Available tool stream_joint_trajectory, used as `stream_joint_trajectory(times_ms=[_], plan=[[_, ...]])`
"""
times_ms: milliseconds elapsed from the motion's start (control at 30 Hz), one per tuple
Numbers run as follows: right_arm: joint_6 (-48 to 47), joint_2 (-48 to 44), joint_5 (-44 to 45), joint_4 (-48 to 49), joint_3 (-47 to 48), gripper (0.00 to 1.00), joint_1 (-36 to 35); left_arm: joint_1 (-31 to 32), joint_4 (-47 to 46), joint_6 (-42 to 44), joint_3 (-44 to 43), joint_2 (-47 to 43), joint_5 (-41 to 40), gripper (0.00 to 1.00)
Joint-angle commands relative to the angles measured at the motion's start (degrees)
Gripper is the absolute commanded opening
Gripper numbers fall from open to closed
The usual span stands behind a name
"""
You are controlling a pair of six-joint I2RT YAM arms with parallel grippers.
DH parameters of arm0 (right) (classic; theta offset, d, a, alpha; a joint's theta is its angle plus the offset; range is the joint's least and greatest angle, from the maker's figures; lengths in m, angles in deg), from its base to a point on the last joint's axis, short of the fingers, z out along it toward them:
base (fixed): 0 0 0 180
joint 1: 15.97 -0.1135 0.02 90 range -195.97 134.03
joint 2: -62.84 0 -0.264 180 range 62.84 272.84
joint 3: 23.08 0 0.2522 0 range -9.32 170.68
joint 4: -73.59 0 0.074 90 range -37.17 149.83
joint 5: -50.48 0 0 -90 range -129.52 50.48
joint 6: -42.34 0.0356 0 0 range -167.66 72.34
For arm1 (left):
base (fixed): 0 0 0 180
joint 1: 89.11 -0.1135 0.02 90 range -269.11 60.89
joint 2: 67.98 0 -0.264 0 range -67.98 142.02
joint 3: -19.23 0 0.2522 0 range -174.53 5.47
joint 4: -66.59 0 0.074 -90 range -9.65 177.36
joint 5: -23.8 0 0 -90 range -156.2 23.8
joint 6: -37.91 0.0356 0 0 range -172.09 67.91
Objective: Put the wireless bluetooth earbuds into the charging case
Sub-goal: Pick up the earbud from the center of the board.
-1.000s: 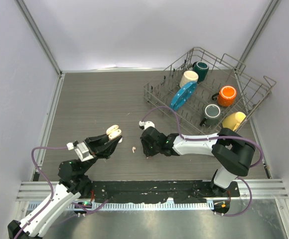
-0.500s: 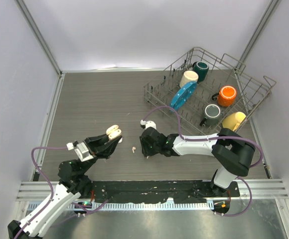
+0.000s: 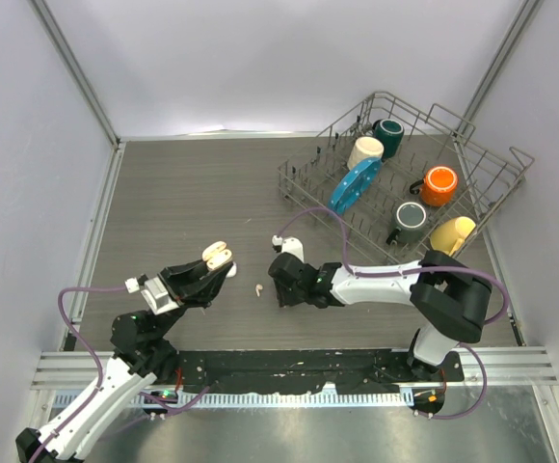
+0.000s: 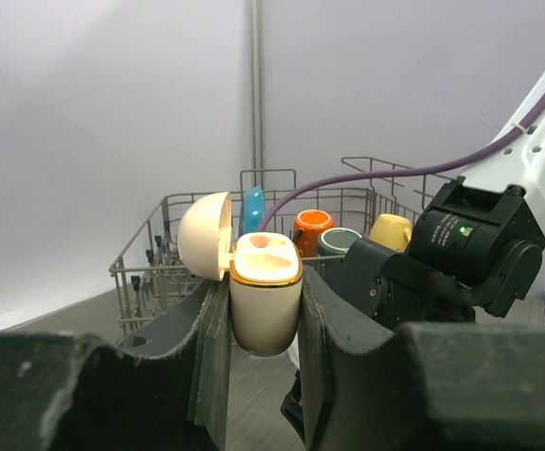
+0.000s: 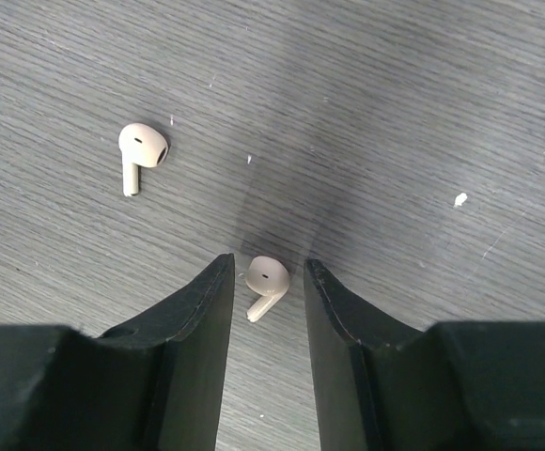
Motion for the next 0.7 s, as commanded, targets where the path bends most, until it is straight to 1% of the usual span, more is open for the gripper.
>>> stream_joint_trajectory(times_ms=[0,233,433,667], plan=[[2.3,0.6,3.0,-1.6,3.2,0.40,-1.1,0.2,-1.0,0.0,2.0,-0.4,-1.1,0.00],[3.4,2.1,4.3,-3.1,4.6,0.38,-1.8,0.2,-0.8,-0.2,2.1,-0.9,-1.1,0.00],[4.9,3.1,7.6,-7.0,6.4,0.37,-1.7,0.2,-0.1,-0.2,2.0,-1.6,-1.2,0.00],[5.2,3.4,7.0,-7.6,7.3,0.36,-2.3,0.2,0.5,-0.1,2.0,-2.5,-1.6,0.00]])
